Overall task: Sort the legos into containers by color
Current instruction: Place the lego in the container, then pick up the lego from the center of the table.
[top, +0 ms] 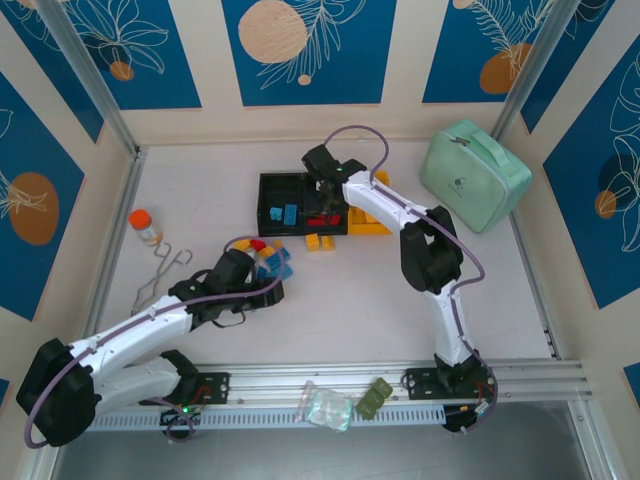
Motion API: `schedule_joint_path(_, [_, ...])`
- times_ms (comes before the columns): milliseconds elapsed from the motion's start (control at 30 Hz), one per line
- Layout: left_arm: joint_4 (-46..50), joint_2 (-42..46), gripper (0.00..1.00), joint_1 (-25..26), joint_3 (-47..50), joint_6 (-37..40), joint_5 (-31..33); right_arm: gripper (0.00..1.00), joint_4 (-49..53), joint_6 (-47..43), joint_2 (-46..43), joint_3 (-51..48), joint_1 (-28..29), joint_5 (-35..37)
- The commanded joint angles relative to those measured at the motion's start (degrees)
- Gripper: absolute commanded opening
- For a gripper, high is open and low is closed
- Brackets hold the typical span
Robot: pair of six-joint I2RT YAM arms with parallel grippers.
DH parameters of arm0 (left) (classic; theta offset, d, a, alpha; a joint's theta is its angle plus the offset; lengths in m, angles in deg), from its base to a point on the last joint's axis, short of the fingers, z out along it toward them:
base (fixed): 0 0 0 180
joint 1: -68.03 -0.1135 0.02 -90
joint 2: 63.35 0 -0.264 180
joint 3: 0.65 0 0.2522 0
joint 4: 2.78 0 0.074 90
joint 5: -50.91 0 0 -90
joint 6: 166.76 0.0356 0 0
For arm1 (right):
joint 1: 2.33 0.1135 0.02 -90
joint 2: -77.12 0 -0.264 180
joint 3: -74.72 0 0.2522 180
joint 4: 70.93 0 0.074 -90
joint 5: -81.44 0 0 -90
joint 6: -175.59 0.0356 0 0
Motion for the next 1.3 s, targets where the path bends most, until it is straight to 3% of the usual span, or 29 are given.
schedule_joint_path(0, [4.67,0.95,0.65,-0.33,-0.68,0.39,2.78,0.49,-1.71,0.17,-6.59,-3.91,1.15,0.41])
schedule_joint_path(500, [10.42,-3.58,0.65,-0.34,-6.73,5.8,5.26,0.52,-10.31,2.27,-30.91,-32.13,3.5,-4.73])
schedule_joint_path(700, [12.41,-10.16,0.59,-0.26,-11.49,9.63,5.16,0.53,-12.97,3.35,-44.54,-47.37,5.56,-7.6])
schedule_joint_path(867, [14.62,-16.17,0.61,-0.2,-15.5,12.76,7.24,0.54,-13.61,6.92,-54.69,-57.46,7.7,-7.91])
schedule_joint_path(1033, [14.27,-21.67,0.63,0.2,-17.65,14.25,7.83,0.54,-14.35,10.36,-61.13,-63.34,8.62,-7.61])
schedule_joint_path(1267, [13.36,-27.14,0.65,0.97,-19.51,15.3,8.96,0.54,-15.19,11.76,-62.71,-64.98,8.72,-7.38])
